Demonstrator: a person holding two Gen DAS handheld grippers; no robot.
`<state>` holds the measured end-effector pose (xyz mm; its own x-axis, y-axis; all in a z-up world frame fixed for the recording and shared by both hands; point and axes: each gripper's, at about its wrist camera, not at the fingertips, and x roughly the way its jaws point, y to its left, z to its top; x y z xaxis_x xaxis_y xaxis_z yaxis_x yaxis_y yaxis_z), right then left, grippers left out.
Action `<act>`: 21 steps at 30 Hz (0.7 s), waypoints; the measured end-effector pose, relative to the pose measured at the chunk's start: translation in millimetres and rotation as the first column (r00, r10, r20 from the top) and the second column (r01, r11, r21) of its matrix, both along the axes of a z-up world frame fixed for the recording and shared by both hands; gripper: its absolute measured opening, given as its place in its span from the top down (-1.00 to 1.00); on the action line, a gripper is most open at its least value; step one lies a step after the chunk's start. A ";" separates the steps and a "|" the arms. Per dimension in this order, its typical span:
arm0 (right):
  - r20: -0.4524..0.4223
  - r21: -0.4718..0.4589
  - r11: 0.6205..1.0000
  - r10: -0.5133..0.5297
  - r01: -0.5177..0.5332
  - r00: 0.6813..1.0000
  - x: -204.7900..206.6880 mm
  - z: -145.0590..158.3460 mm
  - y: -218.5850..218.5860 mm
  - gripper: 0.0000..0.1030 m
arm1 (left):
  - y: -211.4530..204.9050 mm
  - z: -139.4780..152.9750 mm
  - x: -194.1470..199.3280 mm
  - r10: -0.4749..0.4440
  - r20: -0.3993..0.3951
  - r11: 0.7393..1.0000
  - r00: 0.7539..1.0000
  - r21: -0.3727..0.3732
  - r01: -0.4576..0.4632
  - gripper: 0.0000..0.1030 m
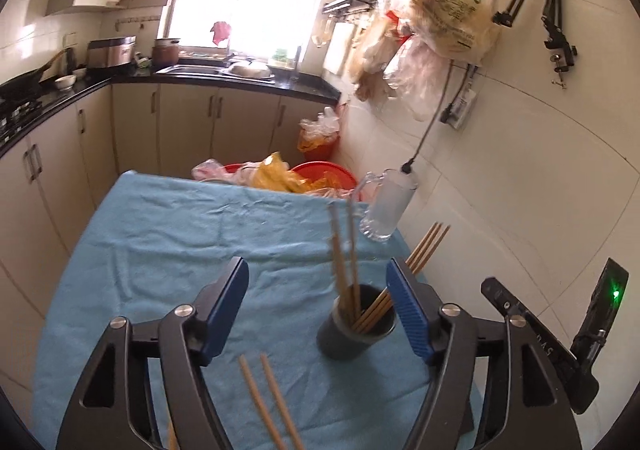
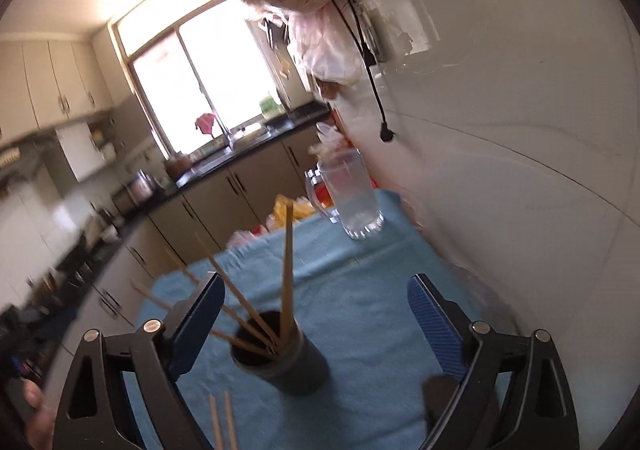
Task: Organize utensils
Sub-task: 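Lower the chopstick into the black cup and open the left tool while the right tool does the same, then close the right tool on a towel chopstick while the left tool closes on another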
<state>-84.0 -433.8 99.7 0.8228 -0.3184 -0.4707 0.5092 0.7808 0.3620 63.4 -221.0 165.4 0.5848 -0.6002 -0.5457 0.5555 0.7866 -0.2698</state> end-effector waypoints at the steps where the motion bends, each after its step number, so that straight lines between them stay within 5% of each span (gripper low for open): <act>1: -0.018 -0.010 1.000 0.001 -0.001 1.000 -0.8 -2.5 3.7 -0.90 | 8.5 -3.7 -2.1 0.011 -0.006 1.000 1.000 0.004 -0.011 -0.41; 9: -0.107 -0.042 0.986 0.156 -0.162 0.982 -4.0 -30.6 62.0 -0.91 | 89.3 -55.7 -12.0 0.118 -0.085 0.989 0.989 0.102 -0.109 -0.41; 18: -0.124 0.026 0.948 0.318 -0.318 0.940 10.4 -58.2 112.3 -0.90 | 151.9 -136.6 3.0 0.205 -0.292 0.968 0.934 0.202 -0.149 -0.41; 21: -0.155 0.060 0.929 0.370 -0.365 0.916 16.2 -66.5 125.1 -0.81 | 152.6 -157.6 8.2 0.201 -0.339 0.965 0.919 0.231 -0.126 -0.21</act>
<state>-67.8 -308.7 33.2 0.7919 0.0081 -0.6107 0.2416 0.9142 0.3254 71.6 -68.4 7.8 0.4090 -0.3691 -0.8346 0.3109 0.9162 -0.2528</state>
